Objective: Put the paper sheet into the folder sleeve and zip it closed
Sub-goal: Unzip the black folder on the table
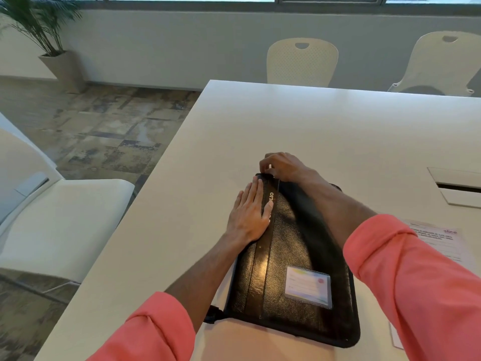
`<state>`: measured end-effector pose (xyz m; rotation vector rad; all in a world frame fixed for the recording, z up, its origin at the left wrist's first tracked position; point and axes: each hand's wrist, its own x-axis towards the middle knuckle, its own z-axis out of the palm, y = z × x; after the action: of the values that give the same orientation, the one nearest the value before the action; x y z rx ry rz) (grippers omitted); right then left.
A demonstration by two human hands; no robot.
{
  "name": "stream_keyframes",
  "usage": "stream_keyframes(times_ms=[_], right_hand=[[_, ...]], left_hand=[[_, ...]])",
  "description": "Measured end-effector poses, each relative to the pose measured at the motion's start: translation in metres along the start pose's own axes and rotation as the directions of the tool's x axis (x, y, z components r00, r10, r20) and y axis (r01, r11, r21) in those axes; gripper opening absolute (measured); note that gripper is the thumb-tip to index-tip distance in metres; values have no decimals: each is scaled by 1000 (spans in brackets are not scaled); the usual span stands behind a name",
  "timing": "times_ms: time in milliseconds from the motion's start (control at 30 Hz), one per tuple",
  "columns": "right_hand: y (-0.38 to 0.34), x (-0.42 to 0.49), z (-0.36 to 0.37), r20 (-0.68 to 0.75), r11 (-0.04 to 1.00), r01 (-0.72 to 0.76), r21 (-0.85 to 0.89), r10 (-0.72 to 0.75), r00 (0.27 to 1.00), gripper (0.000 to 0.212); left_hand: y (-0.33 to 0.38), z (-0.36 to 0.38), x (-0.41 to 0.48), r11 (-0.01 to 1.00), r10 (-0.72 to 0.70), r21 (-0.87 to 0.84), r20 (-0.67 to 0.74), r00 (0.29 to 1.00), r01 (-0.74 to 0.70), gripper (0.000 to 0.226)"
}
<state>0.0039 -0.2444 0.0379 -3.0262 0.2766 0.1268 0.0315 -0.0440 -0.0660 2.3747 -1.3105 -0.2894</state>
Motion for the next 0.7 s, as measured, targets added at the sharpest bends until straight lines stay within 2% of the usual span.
stream_keyframes(times_ms=[200,400,700], right_hand=[[22,-10,-12,130,980,134,-146,-115,985,14],[46,-45,-6,80,984,55,-171,-42,996,13],[72,-108,-4,22,969,-170,-178,177,984,18]], left_hand=[[-2,2,1,999,-17,31,-5,1000,17,77],[-1,1,0,999,-17,28,1,1000,17,77],[2,-4,-3,1000,-17,24,12,1000,17,77]])
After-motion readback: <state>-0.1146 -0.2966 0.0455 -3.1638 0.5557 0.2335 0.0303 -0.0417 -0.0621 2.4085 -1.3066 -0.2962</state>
